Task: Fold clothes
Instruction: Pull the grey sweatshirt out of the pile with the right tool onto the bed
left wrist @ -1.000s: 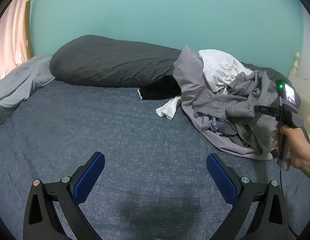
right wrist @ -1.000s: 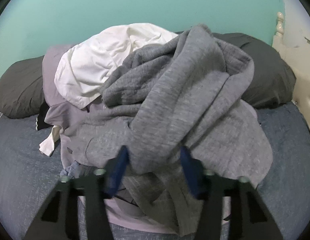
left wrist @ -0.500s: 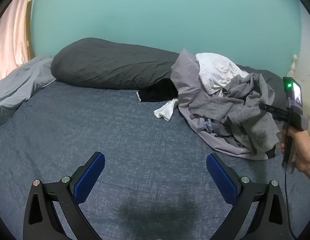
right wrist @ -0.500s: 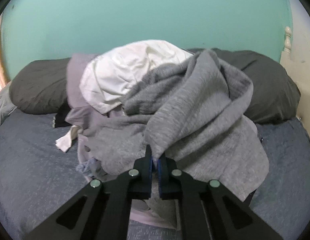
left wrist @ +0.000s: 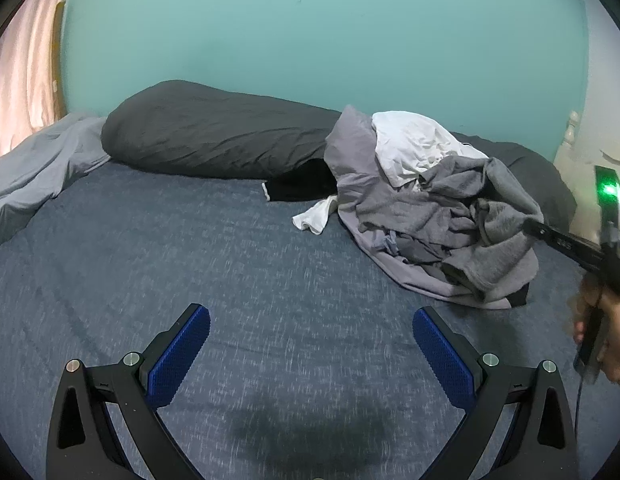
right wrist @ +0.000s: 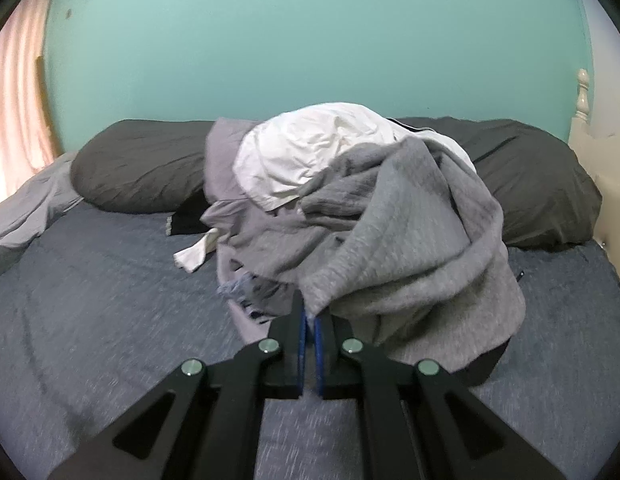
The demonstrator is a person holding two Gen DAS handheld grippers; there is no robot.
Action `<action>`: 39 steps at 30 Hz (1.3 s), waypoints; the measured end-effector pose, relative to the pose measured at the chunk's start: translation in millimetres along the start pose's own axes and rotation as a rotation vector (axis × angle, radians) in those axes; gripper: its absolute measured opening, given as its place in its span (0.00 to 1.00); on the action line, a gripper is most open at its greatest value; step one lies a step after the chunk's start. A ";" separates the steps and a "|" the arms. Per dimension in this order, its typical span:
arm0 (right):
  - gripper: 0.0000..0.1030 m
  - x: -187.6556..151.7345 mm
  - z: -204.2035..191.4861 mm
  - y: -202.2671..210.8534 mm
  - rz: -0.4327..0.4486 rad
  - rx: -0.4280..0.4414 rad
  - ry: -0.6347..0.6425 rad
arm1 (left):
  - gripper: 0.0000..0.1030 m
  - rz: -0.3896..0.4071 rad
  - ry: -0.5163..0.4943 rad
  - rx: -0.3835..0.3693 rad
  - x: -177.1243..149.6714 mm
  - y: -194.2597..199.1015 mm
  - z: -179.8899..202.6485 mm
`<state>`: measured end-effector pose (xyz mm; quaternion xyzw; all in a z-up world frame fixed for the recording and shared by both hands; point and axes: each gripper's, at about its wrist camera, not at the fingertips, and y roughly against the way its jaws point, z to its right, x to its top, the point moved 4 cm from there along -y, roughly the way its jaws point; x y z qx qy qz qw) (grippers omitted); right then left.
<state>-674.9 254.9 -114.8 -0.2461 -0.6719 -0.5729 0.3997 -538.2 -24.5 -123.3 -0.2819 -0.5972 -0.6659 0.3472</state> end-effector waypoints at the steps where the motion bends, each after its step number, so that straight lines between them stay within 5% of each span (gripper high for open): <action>1: 0.03 -2.8 -3.0 7.3 0.002 0.014 0.003 | 1.00 -0.001 0.001 0.000 -1.6 2.8 -0.1; 22: 0.03 -74.0 -52.6 148.3 0.069 0.153 0.076 | 1.00 0.050 -0.014 -0.053 -46.1 74.3 22.7; 39: 0.02 -125.4 -125.2 293.9 0.125 0.236 0.118 | 1.00 0.022 -0.038 -0.099 -98.1 190.1 19.8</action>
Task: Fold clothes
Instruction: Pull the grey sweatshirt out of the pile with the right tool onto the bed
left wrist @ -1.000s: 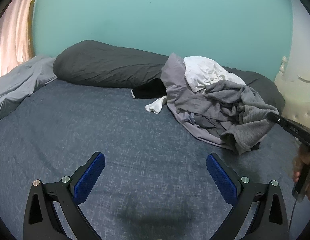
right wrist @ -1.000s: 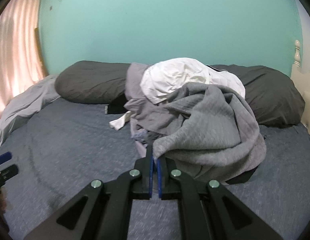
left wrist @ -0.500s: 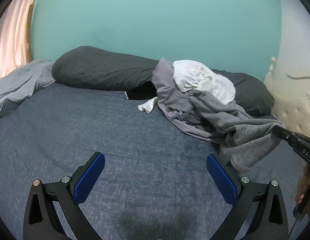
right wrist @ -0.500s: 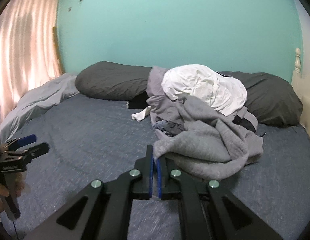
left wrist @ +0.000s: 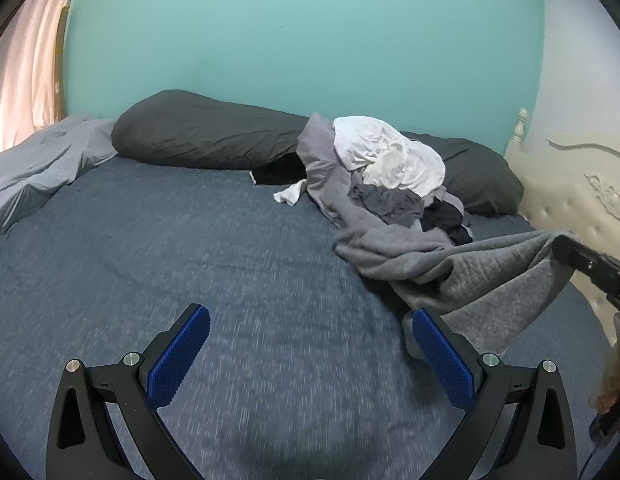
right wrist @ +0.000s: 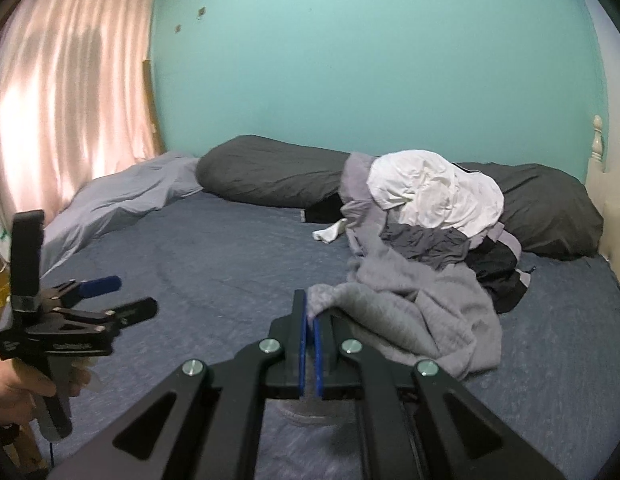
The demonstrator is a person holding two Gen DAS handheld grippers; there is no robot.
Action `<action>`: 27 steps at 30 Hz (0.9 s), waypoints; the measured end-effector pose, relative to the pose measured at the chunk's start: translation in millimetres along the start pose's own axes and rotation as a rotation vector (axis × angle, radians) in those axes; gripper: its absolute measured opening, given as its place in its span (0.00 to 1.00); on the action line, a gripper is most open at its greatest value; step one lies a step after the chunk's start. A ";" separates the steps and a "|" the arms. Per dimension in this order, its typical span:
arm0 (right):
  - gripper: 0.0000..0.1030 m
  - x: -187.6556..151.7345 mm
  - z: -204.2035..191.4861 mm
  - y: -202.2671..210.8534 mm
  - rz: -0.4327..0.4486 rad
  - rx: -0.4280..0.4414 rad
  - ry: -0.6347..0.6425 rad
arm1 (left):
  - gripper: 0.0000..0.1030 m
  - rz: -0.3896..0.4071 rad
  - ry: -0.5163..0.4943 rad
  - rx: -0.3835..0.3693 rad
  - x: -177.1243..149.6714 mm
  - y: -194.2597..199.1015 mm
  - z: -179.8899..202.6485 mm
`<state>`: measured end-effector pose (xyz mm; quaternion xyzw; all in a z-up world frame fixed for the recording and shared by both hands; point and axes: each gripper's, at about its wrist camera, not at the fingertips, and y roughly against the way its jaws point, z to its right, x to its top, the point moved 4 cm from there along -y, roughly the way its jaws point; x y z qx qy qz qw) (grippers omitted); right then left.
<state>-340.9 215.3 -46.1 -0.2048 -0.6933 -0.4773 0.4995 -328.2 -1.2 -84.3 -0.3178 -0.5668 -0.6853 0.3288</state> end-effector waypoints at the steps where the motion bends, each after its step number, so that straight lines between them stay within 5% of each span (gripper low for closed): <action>1: 0.02 -1.1 -5.8 7.3 -0.001 0.007 -0.002 | 1.00 -0.001 -0.003 -0.001 -2.4 7.0 0.8; 27: 0.02 -29.6 -92.4 129.6 0.002 0.112 0.015 | 1.00 0.005 -0.086 -0.032 -44.7 120.0 17.3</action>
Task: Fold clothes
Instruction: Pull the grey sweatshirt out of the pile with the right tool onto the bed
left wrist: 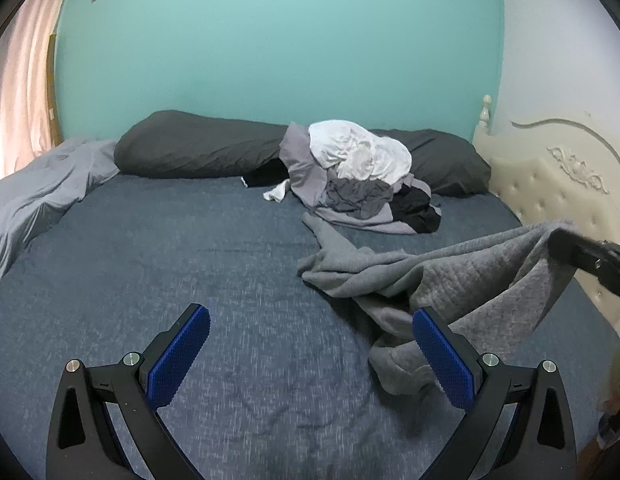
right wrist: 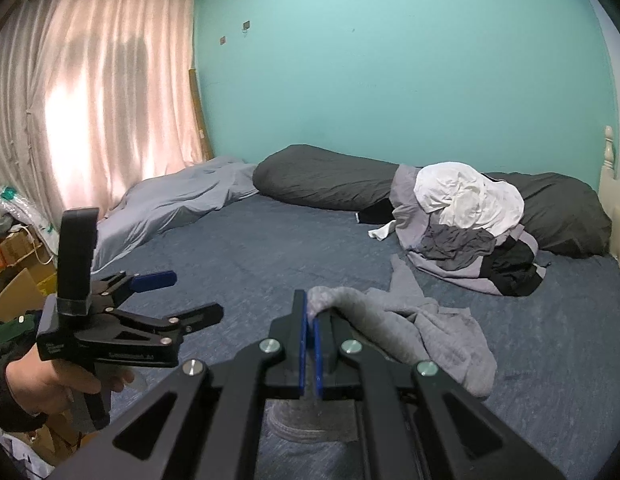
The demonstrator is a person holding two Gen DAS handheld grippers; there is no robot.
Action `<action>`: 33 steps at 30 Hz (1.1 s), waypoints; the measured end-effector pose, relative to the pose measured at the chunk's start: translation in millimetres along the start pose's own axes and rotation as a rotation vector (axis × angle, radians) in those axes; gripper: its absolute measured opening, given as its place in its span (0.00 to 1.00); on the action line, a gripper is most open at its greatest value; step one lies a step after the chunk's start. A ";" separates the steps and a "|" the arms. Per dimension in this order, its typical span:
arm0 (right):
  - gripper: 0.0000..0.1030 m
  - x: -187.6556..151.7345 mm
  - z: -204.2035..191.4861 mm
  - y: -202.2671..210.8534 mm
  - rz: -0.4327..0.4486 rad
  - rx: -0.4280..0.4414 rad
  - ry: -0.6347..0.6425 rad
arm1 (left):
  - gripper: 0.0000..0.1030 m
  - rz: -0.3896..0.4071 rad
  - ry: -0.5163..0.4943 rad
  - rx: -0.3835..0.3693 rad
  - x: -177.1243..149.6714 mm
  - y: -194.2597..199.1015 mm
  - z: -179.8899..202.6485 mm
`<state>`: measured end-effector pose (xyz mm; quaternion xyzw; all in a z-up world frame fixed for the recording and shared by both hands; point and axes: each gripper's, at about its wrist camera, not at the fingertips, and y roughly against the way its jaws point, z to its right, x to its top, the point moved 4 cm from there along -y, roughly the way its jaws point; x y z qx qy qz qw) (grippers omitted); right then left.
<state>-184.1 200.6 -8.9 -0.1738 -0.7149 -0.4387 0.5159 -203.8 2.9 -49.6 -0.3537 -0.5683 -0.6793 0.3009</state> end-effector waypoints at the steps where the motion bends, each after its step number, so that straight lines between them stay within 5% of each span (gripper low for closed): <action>1: 0.02 -4.5 1.8 -3.3 -0.019 -0.001 -0.009 | 1.00 -0.004 0.000 -0.001 -2.7 -0.3 0.7; 11: 0.03 -62.4 30.6 -68.3 -0.205 -0.057 -0.087 | 1.00 -0.048 0.018 -0.009 -19.3 -17.9 -2.6; 19: 0.08 -104.7 37.6 -127.8 -0.365 -0.008 -0.130 | 1.00 -0.099 0.027 0.004 -39.2 -42.6 -11.3; 25: 0.31 -111.6 54.1 -108.1 -0.346 -0.004 -0.151 | 1.00 -0.122 0.040 0.008 -50.2 -54.8 -12.8; 33: 0.37 -110.9 59.0 -87.3 -0.337 0.050 -0.157 | 1.00 -0.123 0.029 -0.012 -56.6 -49.6 -1.5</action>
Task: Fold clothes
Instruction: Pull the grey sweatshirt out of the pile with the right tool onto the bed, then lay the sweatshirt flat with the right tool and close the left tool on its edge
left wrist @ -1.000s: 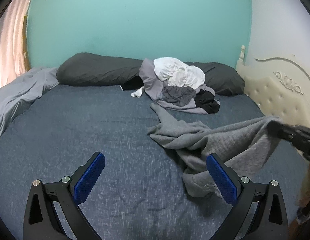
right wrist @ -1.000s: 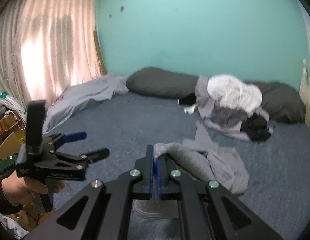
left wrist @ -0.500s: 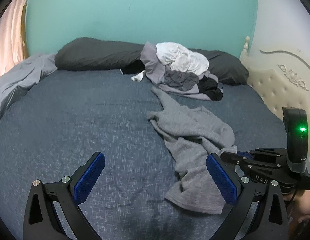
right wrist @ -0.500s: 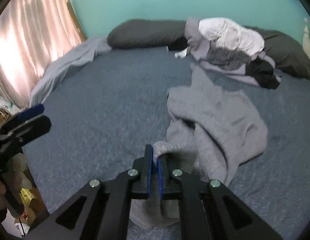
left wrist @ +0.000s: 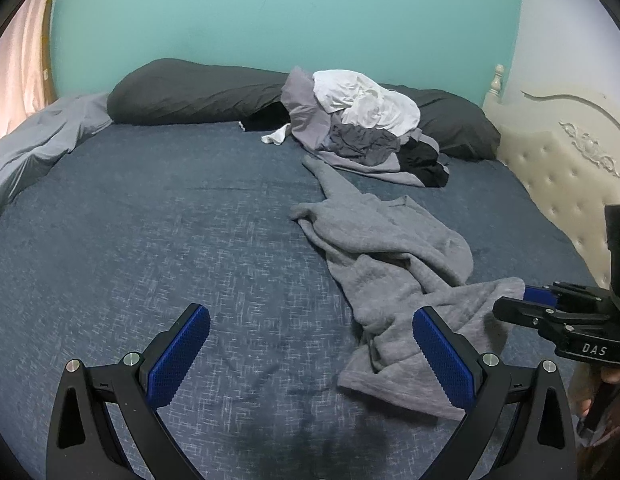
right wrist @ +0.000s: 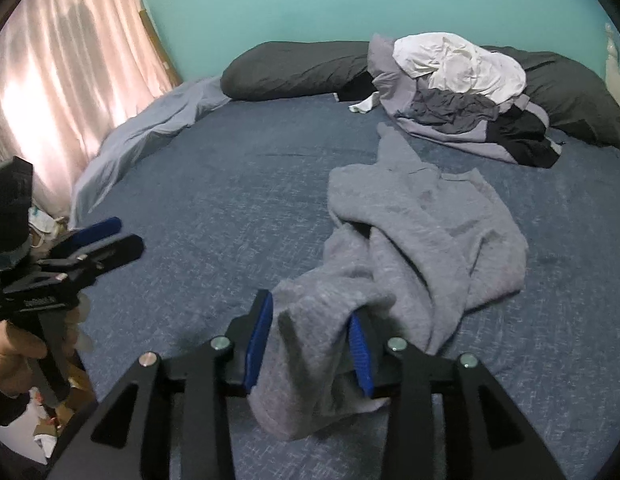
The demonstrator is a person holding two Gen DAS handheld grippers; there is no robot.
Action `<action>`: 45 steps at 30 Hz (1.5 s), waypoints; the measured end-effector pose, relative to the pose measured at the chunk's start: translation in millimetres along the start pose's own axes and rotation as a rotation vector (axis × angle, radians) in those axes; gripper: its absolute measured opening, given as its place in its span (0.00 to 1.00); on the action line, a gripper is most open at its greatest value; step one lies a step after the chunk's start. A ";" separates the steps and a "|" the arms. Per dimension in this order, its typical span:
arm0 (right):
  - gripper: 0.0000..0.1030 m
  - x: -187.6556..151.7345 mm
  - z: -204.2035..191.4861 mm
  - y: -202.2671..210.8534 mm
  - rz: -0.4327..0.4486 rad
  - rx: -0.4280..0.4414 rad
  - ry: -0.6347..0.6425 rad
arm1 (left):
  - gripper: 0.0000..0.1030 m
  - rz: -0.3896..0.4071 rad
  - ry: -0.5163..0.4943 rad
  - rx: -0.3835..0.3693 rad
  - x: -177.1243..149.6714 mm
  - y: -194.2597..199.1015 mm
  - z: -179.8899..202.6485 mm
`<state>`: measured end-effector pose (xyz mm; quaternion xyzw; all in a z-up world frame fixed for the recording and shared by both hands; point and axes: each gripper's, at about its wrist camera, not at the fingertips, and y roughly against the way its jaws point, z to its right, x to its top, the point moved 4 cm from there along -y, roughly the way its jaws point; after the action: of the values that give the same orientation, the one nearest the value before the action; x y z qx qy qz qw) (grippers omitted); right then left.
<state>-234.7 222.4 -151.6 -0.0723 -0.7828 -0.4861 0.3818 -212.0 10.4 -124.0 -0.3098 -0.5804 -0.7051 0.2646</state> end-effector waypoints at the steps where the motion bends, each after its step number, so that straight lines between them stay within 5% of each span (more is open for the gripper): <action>1: 0.38 -0.3 -4.4 2.4 -0.005 0.021 0.012 | 1.00 0.002 -0.006 0.001 -0.5 1.5 0.9; 10: 0.46 -13.7 -10.9 25.0 -0.025 0.039 0.071 | 1.00 0.014 -0.004 0.007 -0.7 10.0 -3.9; 15: 0.46 -30.0 17.6 31.8 -0.063 -0.046 0.075 | 1.00 0.010 -0.011 0.008 -3.5 12.4 -5.2; 22: 0.46 -73.2 71.7 -4.2 -0.187 -0.167 0.013 | 1.00 -0.004 -0.026 -0.002 -12.1 8.2 -2.4; 36: 0.46 -102.3 92.3 -90.8 -0.275 -0.130 -0.025 | 1.00 -0.093 -0.062 -0.058 -46.2 -33.3 15.3; 45: 0.20 -106.4 99.4 -108.5 -0.292 -0.113 -0.072 | 1.00 -0.134 -0.120 -0.116 -73.0 -51.2 37.6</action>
<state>-265.4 274.9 -322.7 0.0036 -0.7696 -0.5767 0.2742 -195.8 57.9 -206.8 -0.3268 -0.5727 -0.7339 0.1632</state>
